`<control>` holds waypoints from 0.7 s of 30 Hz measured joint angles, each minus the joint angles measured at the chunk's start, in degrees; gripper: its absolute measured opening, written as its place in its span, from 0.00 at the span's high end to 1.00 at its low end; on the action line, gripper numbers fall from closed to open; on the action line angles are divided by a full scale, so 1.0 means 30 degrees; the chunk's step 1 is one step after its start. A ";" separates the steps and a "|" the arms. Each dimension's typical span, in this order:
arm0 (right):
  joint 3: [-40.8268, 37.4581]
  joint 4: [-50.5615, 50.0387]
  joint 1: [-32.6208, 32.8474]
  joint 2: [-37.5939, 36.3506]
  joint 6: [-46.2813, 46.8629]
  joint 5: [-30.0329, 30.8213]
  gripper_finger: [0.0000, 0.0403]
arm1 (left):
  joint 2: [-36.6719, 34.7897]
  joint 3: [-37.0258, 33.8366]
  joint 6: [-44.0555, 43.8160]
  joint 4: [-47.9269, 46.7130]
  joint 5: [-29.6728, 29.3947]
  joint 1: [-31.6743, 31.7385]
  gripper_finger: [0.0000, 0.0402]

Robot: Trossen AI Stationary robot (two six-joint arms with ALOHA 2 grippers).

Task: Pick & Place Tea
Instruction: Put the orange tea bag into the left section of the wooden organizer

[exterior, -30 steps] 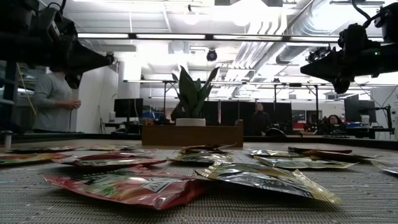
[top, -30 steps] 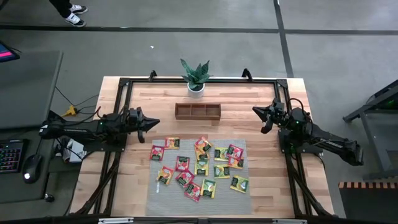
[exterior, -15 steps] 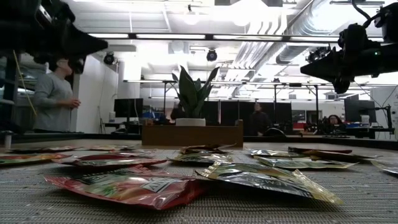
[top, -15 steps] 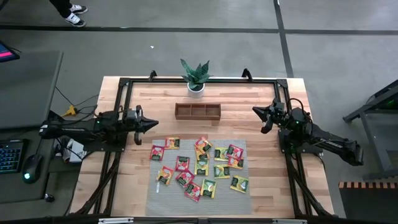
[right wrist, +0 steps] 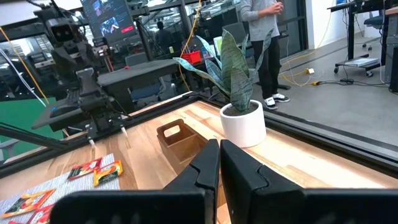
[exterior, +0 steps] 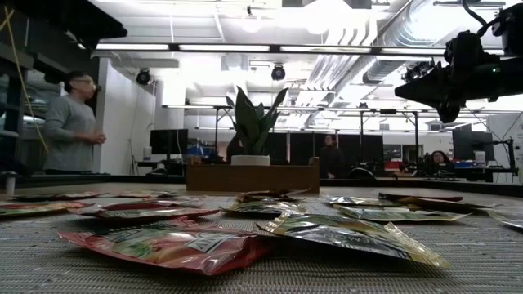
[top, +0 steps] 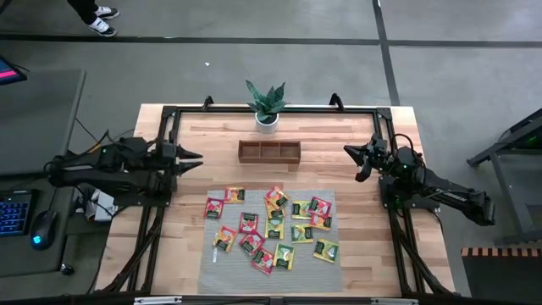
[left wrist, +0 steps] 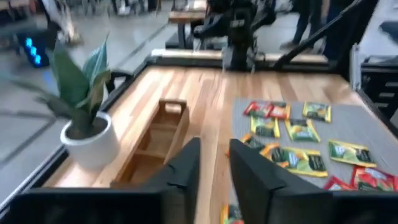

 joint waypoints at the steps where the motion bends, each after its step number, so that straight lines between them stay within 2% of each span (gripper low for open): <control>1: -0.0007 -0.0007 0.0002 0.0003 0.0000 -0.0002 0.97 | 0.0394 0.0415 -0.0284 -0.0368 -0.0002 0.0002 0.69; 5: -0.0007 -0.0007 0.0000 0.0001 0.0000 -0.0005 0.97 | 0.2303 0.1798 -0.1646 -0.1910 -0.0007 0.0002 0.54; 9: -0.0005 -0.0003 0.0005 0.0003 0.0000 -0.0002 0.97 | 0.4941 0.2808 -0.1969 -0.2832 0.0461 0.0004 0.46; 15: -0.0005 -0.0005 0.0000 -0.0003 0.0000 -0.0005 0.97 | 0.9553 0.4077 -0.1056 -0.4256 0.0860 -0.0003 0.45; 21: -0.0001 -0.0036 0.0000 0.0003 0.0000 0.0000 0.97 | 1.4105 0.4802 -0.1050 -0.3770 0.1038 -0.0002 0.45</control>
